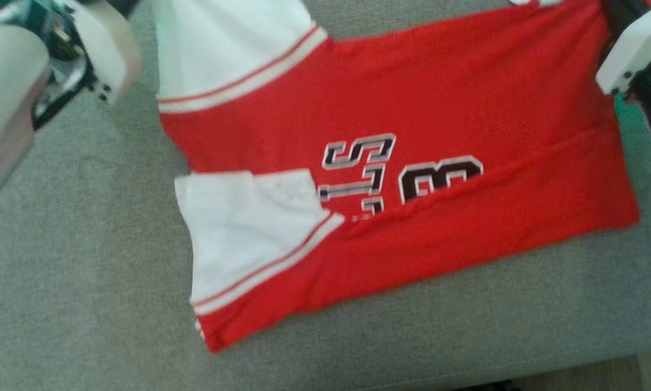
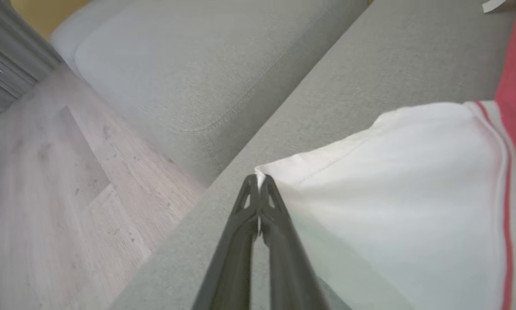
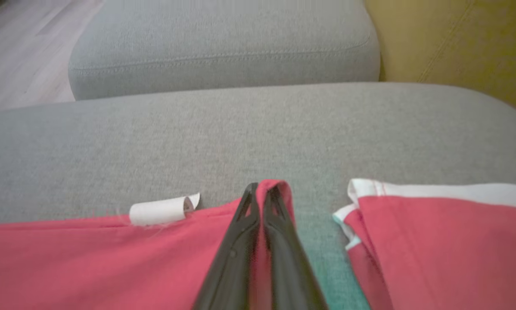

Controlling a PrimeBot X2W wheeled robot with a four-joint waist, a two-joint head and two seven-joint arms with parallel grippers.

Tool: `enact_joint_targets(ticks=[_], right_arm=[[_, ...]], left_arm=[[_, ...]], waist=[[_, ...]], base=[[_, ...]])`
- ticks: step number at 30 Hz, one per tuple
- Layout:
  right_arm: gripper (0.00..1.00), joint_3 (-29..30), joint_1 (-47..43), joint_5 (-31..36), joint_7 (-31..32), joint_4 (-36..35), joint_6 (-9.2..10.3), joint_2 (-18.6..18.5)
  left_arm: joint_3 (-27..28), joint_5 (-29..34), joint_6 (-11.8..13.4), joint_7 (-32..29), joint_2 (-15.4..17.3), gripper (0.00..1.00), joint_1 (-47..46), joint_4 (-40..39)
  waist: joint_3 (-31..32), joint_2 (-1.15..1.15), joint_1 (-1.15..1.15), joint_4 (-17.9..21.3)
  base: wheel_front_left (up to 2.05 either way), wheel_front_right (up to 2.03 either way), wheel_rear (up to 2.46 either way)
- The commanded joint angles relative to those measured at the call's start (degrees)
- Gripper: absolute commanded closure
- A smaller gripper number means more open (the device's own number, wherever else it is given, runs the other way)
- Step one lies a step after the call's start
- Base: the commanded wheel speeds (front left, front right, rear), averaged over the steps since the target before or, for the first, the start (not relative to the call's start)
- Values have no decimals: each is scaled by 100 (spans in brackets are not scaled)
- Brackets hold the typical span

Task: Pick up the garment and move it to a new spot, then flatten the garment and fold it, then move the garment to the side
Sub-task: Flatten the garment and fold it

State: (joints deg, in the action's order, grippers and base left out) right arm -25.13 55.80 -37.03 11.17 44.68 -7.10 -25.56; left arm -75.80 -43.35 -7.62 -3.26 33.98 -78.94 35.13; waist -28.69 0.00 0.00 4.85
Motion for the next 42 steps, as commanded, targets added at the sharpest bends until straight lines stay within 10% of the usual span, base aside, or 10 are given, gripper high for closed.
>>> enact_joint_targets(ticks=[1, 18, 42], right_arm=[[100, 46, 124, -59, -127, -127, -39, -128], [100, 26, -497, -714, -895, -322, -39, -643], [100, 800, -3235, -961, -1160, -1527, -39, -1086]], left_arm=[[280, 57, 17, 148, 215, 100, -396, 45], [450, -294, 55, 1251, -46, 100, 134, 148], [298, -659, 1639, 1047, 1204, 100, 3036, -3381]], waist=[[-3, 0, 0, -3], [365, 0, 0, -363], [928, 0, 0, -624]], base=[[0, 0, 0], [0, 0, 0], [0, 0, 0]])
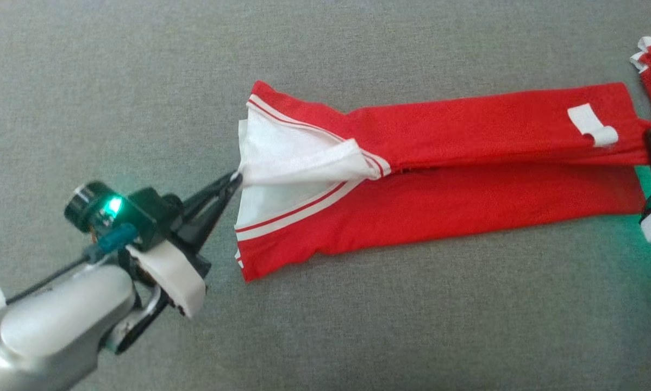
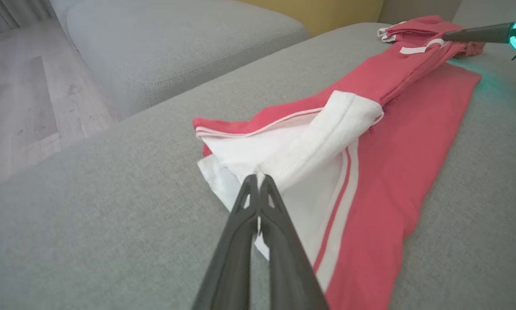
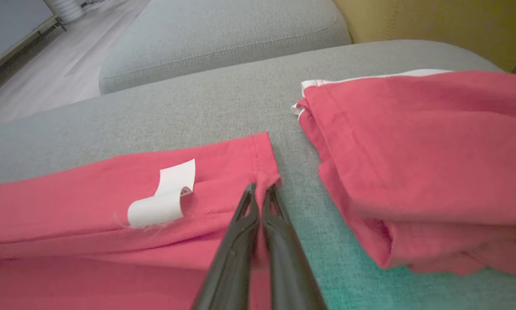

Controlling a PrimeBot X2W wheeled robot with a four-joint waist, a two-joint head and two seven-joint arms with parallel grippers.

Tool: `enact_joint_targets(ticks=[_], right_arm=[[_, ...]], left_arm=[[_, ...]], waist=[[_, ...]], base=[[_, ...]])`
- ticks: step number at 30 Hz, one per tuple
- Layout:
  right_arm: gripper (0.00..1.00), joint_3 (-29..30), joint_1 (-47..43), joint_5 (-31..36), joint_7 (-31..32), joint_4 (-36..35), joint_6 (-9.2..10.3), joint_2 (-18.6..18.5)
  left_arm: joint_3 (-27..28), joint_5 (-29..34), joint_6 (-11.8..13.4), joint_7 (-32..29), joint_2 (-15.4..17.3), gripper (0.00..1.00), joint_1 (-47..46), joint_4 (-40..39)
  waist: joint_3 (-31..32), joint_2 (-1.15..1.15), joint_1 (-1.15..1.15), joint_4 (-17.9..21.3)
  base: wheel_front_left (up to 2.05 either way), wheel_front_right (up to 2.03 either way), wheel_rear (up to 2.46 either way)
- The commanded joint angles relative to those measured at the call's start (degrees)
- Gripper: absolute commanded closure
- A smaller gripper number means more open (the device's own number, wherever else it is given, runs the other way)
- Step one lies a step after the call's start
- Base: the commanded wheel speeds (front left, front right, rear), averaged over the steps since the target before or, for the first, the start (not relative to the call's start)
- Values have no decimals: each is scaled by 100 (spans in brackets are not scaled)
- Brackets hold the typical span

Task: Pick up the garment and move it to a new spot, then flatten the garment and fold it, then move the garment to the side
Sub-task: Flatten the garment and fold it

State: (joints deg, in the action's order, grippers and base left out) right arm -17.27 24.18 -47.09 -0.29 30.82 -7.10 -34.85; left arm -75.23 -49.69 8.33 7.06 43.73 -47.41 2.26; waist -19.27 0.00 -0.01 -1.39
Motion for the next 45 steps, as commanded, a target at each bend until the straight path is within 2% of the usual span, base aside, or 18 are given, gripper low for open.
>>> enact_joint_targets(ticks=[1, 3, 4, 5, 6, 7, 8, 10, 13, 18, 24, 27, 28, 31, 35, 40, 45], right_arm=[[100, 50, -117, 116, 6, -160, -39, -128], [100, 189, -186, 315, 42, -223, -39, 2], [81, 233, -202, 377, 60, -243, -39, 52], [57, 275, -223, 439, 75, -264, -39, 100], [0, 312, -252, 516, 80, -286, -39, 136], [0, 375, -288, 587, 67, -292, -39, 179], [0, 455, -330, 667, 36, -289, -39, 224], [0, 619, -462, 837, -66, -312, -39, 324], [0, 837, -771, 1054, -205, -418, -39, 549], [0, 1131, -1398, 1436, -360, -693, -39, 1025], [0, 1630, -2048, 1677, -387, -997, -39, 1685], [0, 1893, -2183, 1831, -327, -1086, -39, 1968], [0, 1893, -2183, 1831, -327, -1086, -39, 1968], [0, 2195, -2172, 2021, -200, -1085, -39, 2211], [0, 2808, -1879, 2306, -30, -968, -39, 2526], [0, 3808, -1238, 2827, 168, -546, -39, 2707], [0, 4921, -597, 3675, 354, 18, -39, 2782]], left_arm=[[239, -65, 72, 37, 195, 100, -32, -112], [240, -258, 106, 106, 42, 100, 201, -65], [237, -282, 108, 107, -4, 100, 264, -27], [234, -301, 118, 114, -49, 100, 327, 20], [232, -300, 125, 135, -94, 82, 382, 69], [230, -306, 147, 174, -136, 53, 445, 123], [239, -311, 200, 247, -176, 0, 505, 177], [305, -298, 352, 444, -262, 0, 629, 287], [483, -246, 723, 670, -441, 0, 881, 405], [1137, -170, 1274, 787, -788, 0, 1493, 344], [2339, 786, 1860, 792, -1370, 0, 2556, -157], [2810, 1312, 2035, 793, -1733, 0, 3127, -383], [2810, 1312, 2035, 793, -1733, 0, 3127, -383], [3069, 1820, 2104, 793, -2051, 0, 3602, -489], [3205, 2406, 2099, 793, -2388, 0, 3999, -519], [3288, 2903, 1914, 793, -2725, 0, 4194, -536], [3418, 3194, 1673, 793, -2969, 0, 4232, -469]], waist=[[-33, 0, 1, -1], [-93, 0, 1, 1], [-102, 0, 1, 5], [-103, 0, 1, 9], [-90, 0, 1, 13], [-62, 0, 1, 26], [-26, 0, 1, 40], [78, 0, 1, 66], [291, 0, 1, 110], [682, 0, 1, 139], [1110, 0, 1, 31], [1239, 0, 1, -62], [1239, 0, 1, -62], [1314, 0, 1, -229], [1290, 0, 1, -499], [1106, 0, 1, -851], [916, 0, 1, -1009]], base=[[0, 0, 0], [0, 0, 0], [0, 0, 0], [0, 0, 0], [0, 0, 0], [0, 0, 0], [0, 0, 0], [0, 0, 0], [0, 0, 0], [0, 0, 0], [0, 0, 0], [0, 0, 0], [0, 0, 0], [0, 0, 0], [0, 0, 0], [0, 0, 0], [0, 0, 0]])
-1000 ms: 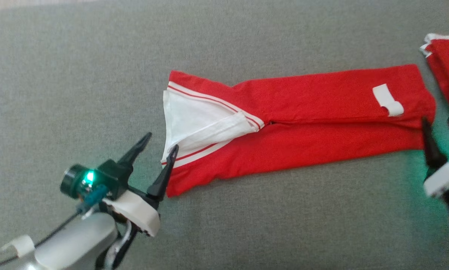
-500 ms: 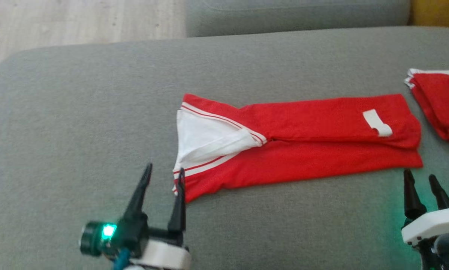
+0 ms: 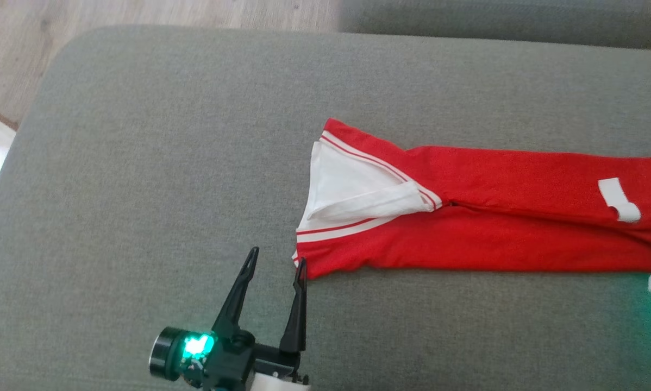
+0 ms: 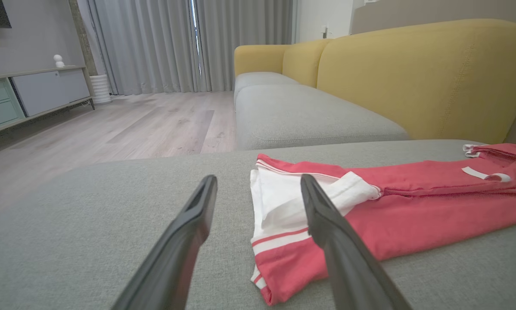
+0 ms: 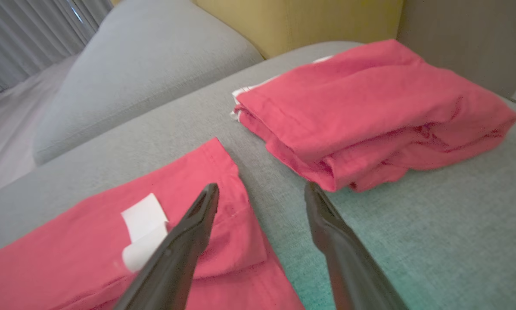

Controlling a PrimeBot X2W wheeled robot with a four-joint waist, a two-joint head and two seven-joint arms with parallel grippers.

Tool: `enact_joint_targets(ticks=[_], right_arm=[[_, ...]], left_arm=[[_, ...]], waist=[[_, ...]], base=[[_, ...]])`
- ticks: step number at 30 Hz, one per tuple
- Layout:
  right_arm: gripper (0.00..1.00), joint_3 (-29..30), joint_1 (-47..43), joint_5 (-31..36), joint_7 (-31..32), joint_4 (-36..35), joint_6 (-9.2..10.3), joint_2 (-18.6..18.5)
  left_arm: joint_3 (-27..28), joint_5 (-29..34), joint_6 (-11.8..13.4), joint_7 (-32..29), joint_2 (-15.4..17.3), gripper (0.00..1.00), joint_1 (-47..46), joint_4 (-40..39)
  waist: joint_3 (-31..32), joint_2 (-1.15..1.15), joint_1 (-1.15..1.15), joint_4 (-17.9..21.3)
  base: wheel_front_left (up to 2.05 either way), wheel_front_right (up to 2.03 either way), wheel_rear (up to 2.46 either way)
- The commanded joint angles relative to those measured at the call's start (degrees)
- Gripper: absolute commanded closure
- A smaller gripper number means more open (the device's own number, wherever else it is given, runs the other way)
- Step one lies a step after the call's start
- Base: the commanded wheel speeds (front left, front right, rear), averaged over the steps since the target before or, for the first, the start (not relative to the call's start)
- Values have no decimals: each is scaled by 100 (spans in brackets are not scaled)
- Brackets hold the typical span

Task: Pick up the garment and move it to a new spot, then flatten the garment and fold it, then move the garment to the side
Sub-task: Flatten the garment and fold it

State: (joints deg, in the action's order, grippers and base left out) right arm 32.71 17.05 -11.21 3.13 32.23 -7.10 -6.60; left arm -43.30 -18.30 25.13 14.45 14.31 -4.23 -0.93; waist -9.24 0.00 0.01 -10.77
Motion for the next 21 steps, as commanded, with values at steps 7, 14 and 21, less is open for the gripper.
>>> enact_joint_targets(ticks=[7, 14, 21], right_arm=[[0, 365, 626, 474, 439, 531, -39, 191], [100, -33, 593, 72, 702, 720, -39, 279], [100, -340, 422, -236, 346, 451, -39, 37]], left_arm=[[454, 282, -310, 54, -264, 0, -33, -23], [668, 471, -568, 54, -391, 0, 18, 44], [838, 605, -754, 54, -451, 0, 117, 90]], waist=[[-177, 0, -1, -21], [-119, 0, -1, 138], [-33, 0, -1, 345]], base=[[0, 0, 0], [0, 0, 0], [0, 0, 0]])
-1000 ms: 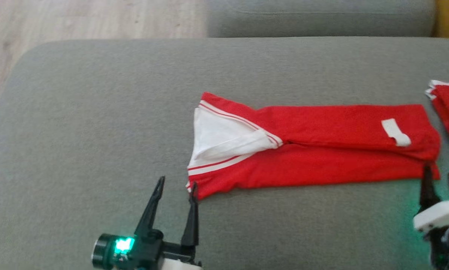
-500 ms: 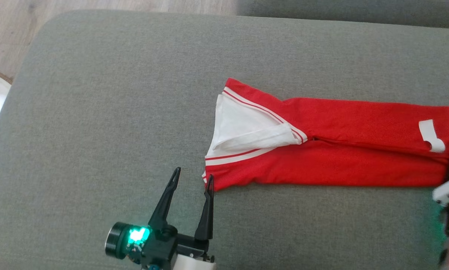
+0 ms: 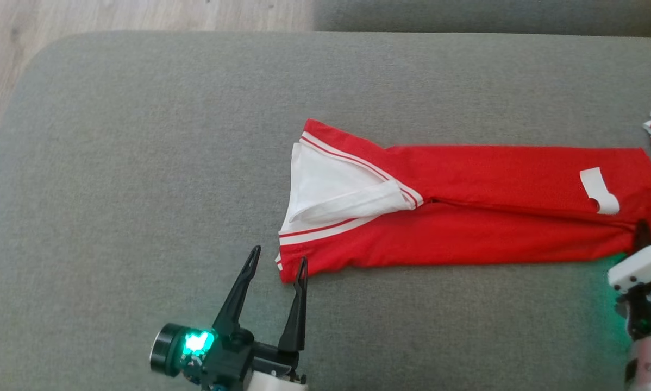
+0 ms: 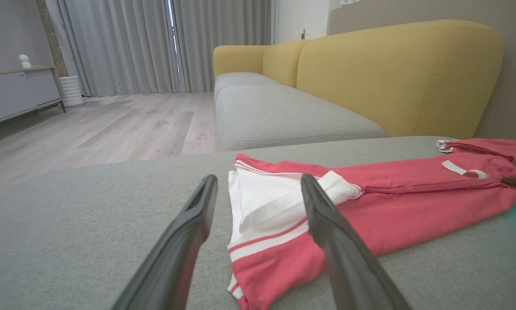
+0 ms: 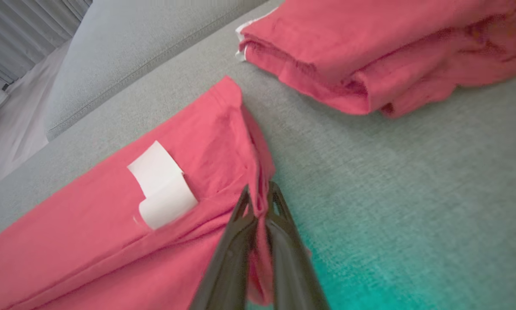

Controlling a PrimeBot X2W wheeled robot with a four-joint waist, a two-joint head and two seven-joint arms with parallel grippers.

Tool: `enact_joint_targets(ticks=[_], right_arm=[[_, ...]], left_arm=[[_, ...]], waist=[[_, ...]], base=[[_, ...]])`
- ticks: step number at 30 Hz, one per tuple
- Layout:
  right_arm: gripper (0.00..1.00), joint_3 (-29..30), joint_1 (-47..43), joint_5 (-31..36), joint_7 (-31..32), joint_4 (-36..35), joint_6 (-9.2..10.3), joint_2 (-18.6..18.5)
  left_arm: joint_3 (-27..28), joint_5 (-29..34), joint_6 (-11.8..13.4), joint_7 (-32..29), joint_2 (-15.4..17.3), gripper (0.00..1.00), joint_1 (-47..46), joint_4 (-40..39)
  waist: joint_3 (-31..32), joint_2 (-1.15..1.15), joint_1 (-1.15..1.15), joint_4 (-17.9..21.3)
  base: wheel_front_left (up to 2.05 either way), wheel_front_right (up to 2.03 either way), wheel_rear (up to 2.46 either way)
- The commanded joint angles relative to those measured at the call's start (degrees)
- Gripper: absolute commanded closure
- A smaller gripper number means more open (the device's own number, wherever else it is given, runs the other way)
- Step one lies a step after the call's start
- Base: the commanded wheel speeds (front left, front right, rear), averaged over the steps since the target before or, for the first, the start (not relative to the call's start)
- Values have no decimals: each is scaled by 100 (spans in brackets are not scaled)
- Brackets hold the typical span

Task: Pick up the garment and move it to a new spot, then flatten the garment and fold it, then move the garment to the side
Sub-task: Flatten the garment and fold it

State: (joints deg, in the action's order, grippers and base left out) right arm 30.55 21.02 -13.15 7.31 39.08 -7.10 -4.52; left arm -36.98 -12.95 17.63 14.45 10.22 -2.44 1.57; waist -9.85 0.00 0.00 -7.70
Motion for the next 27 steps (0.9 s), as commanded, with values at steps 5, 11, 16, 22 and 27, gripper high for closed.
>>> enact_joint_targets(ticks=[5, 11, 16, 22, 27], right_arm=[[100, -135, -172, -361, -71, -651, -39, -469], [100, -464, -320, -867, 83, -1559, -39, -428], [100, -1249, -362, -1073, 260, -2605, -39, -124], [100, -2469, -309, -1228, 490, -3249, -39, 108], [100, -3561, -272, -1385, 607, -3184, -39, 159]], left_arm=[[291, 136, -110, 54, -97, 0, 2, -106], [361, 173, -218, 54, -133, 0, 85, -42], [396, 209, -328, 54, -190, 0, 132, 26], [445, 251, -438, 54, -267, 0, 168, 97], [486, 297, -530, 54, -383, 0, 159, 170]], waist=[[119, 0, 0, 108], [250, 0, 0, 84], [359, 0, 0, -38], [401, 0, 0, -296], [365, 0, 0, -564]], base=[[0, 0, 0], [0, 0, 0], [0, 0, 0], [0, 0, 0], [0, 0, 0]])
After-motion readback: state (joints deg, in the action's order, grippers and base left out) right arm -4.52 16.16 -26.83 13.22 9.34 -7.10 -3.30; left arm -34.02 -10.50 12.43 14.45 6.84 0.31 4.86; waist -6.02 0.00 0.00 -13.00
